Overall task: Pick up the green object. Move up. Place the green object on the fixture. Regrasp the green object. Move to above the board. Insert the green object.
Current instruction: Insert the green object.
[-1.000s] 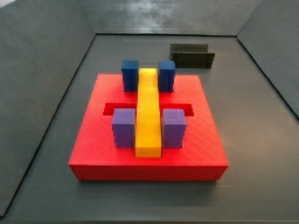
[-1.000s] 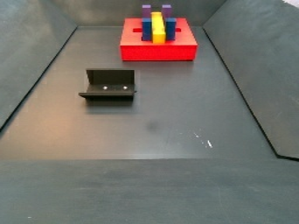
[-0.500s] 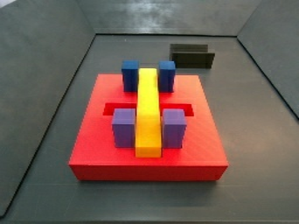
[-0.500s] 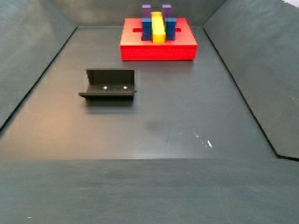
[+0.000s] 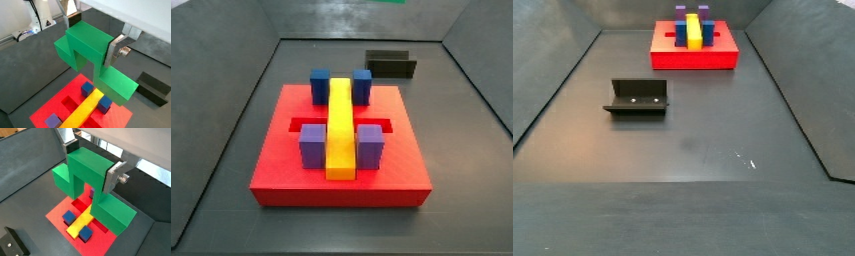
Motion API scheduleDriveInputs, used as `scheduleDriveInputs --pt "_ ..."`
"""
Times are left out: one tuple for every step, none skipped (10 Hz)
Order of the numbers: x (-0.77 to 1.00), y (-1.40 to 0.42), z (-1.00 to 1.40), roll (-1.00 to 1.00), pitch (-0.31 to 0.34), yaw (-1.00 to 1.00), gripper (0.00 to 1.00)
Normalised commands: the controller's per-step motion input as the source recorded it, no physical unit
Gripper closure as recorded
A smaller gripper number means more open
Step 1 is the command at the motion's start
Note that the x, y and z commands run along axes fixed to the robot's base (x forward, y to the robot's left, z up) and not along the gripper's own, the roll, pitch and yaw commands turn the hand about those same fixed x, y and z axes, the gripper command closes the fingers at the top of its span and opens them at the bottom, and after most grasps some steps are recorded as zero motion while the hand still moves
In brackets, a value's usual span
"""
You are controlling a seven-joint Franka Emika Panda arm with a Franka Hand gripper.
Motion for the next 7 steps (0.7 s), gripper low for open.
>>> scheduleDriveInputs --pt "0.17 -0.14 -0.24 0.0 -0.027 0.0 1.0" --pt "0.37 -0.16 -0.22 0.0 -0.011 0.0 1.0" --pt "0.45 -0.15 -0.22 0.0 -0.013 0.02 1.0" --pt "0.48 -0.18 -0.25 0.0 -0.039 0.02 1.0" --pt "0.47 -0.22 -0.31 -0.03 -0.066 0.0 1.0" --pt "0.43 -0.24 -0.37 -0.03 -0.09 0.0 1.0" --pt "0.46 -0.26 -0.44 0.0 -0.084 0.0 1.0"
